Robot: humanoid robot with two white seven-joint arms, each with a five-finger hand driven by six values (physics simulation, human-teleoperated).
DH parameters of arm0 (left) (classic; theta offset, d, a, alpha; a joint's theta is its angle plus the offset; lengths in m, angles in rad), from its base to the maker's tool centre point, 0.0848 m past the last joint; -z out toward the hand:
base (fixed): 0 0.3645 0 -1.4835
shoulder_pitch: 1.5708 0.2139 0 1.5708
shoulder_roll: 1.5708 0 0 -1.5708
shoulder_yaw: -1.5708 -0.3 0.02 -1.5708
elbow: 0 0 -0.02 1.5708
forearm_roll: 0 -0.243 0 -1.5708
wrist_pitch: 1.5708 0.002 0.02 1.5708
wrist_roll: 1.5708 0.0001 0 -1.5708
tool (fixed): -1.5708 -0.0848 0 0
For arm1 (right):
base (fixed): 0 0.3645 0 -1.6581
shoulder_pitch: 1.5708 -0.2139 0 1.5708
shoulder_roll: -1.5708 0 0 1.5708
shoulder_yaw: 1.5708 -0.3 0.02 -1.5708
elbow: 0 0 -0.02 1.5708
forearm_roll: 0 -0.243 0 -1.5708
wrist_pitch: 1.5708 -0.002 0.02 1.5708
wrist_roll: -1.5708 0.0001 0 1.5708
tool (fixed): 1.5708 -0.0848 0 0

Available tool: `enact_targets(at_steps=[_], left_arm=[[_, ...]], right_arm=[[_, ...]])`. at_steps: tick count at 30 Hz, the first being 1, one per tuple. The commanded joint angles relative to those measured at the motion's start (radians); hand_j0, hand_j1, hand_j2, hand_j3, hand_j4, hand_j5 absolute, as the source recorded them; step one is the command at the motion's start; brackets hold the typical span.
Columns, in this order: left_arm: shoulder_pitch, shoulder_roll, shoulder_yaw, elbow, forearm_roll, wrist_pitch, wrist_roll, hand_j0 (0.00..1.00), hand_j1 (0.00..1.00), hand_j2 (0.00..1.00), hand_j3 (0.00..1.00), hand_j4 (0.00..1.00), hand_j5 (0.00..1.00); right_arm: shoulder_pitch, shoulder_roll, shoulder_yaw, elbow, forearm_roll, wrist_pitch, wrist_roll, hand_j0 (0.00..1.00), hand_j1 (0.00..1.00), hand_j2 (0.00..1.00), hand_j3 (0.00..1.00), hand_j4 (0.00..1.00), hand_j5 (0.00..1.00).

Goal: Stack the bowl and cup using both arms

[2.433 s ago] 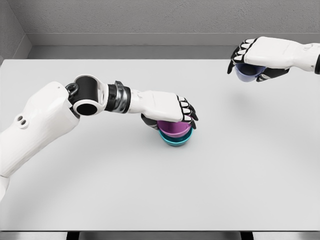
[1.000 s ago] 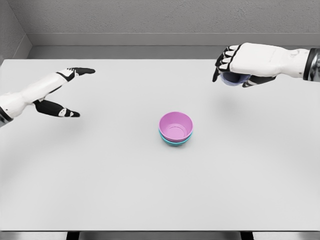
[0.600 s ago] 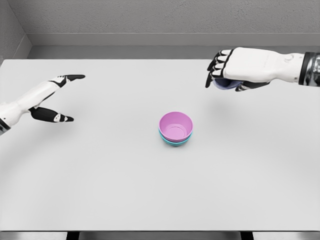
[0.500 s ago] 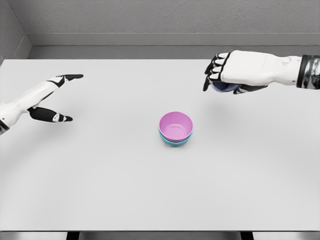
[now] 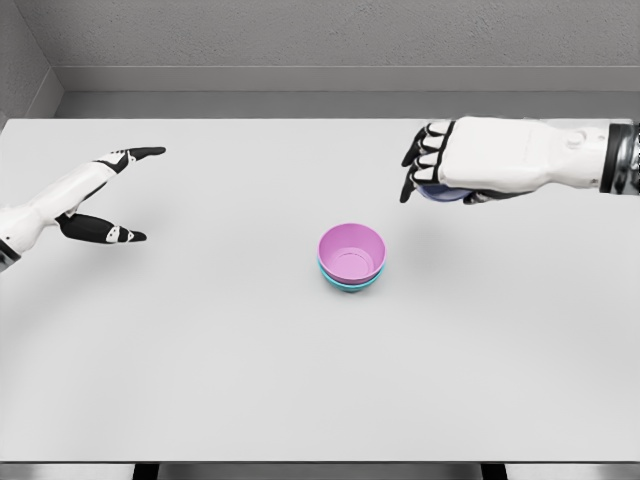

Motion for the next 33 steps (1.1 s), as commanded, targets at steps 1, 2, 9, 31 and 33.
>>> enact_targets(at_steps=[1,2,9,31,33], left_arm=[[0.000,0.001,0.000,0.000,0.008,0.002,0.000,1.00,1.00,1.00,1.00,1.00,1.00],[0.002,0.001,0.000,0.000,0.008,0.002,0.000,1.00,1.00,1.00,1.00,1.00,1.00],[0.000,0.001,0.000,0.002,0.006,0.002,0.000,1.00,1.00,1.00,1.00,1.00,1.00],[0.000,0.001,0.000,0.017,0.006,0.002,0.000,1.00,1.00,1.00,1.00,1.00,1.00],[0.000,0.001,0.002,0.034,0.006,0.002,0.000,1.00,1.00,1.00,1.00,1.00,1.00]], right_arm=[[0.000,-0.006,-0.001,-0.016,-0.011,0.003,-0.001,0.67,0.67,0.67,0.67,0.67,0.67],[0.000,-0.006,-0.001,-0.016,-0.011,0.003,-0.001,0.67,0.67,0.67,0.67,0.67,0.67],[0.031,0.002,-0.050,-0.032,-0.023,0.003,-0.002,0.67,0.67,0.67,0.67,0.67,0.67],[0.081,0.064,-0.047,-0.036,-0.023,0.003,-0.001,0.69,0.69,0.69,0.69,0.69,0.69],[0.083,0.064,-0.047,-0.036,-0.023,0.003,-0.002,0.69,0.69,0.69,0.69,0.69,0.69]])
